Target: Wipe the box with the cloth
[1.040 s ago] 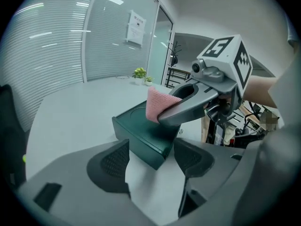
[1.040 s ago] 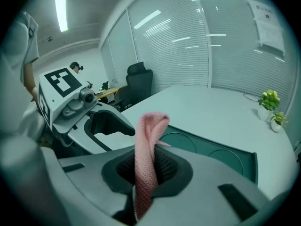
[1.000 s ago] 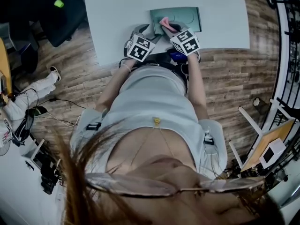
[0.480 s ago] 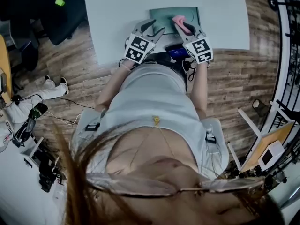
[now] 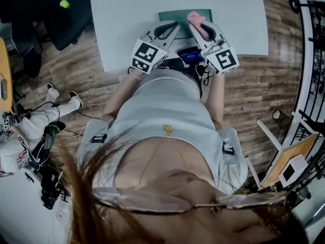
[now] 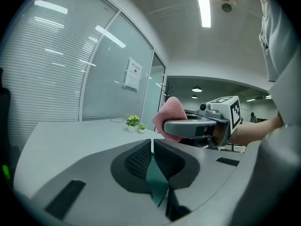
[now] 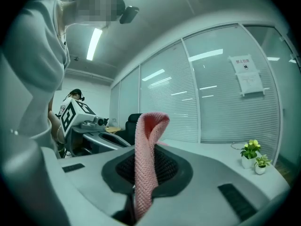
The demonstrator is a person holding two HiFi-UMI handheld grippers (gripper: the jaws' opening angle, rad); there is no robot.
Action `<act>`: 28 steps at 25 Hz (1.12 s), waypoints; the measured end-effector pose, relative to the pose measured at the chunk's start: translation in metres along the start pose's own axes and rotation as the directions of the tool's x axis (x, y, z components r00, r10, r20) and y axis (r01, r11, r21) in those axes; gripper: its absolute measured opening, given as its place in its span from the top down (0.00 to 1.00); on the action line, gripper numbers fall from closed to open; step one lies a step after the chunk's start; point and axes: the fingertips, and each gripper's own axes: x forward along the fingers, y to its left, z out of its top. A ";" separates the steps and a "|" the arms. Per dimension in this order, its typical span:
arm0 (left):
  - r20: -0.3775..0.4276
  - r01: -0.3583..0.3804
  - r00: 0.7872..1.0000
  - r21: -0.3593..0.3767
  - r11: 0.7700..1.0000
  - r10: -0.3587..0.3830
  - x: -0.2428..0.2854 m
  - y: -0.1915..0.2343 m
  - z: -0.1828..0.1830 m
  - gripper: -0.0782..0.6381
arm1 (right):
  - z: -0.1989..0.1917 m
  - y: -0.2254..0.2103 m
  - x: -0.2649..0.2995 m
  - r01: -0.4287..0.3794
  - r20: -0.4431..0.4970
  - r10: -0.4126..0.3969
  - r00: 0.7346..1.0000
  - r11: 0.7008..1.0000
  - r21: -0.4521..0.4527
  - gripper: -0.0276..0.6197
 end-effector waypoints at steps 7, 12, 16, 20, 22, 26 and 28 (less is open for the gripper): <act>0.104 -0.008 0.995 0.045 0.999 0.003 -0.010 -0.004 0.048 0.84 | 0.049 0.004 -0.004 -0.005 0.112 0.008 0.994 1.000 -0.027 0.89; 0.147 -0.014 0.989 0.062 0.998 0.005 -0.015 -0.008 0.067 0.84 | 0.076 0.006 -0.010 0.014 0.166 -0.002 0.986 0.997 -0.072 0.89; 0.160 0.000 0.987 0.075 0.997 -0.012 -0.019 -0.013 0.075 0.84 | 0.090 0.008 -0.014 0.024 0.187 -0.010 0.982 0.997 -0.069 0.90; 0.163 0.006 0.987 0.069 0.998 -0.017 -0.019 -0.015 0.076 0.84 | 0.089 0.010 -0.014 0.023 0.189 -0.008 0.982 0.997 -0.079 0.90; 0.155 0.001 0.988 0.080 0.997 -0.013 -0.018 -0.015 0.073 0.84 | 0.089 0.011 -0.013 0.018 0.187 -0.002 0.982 0.996 -0.085 0.90; 0.143 -0.011 0.990 0.090 0.996 -0.002 -0.016 -0.014 0.070 0.84 | 0.083 0.009 -0.013 0.028 0.161 -0.018 0.987 0.998 -0.060 0.90; 0.134 -0.016 0.991 0.097 0.995 0.003 -0.016 -0.013 0.068 0.84 | 0.081 0.009 -0.012 0.031 0.154 -0.021 0.988 0.998 -0.060 0.90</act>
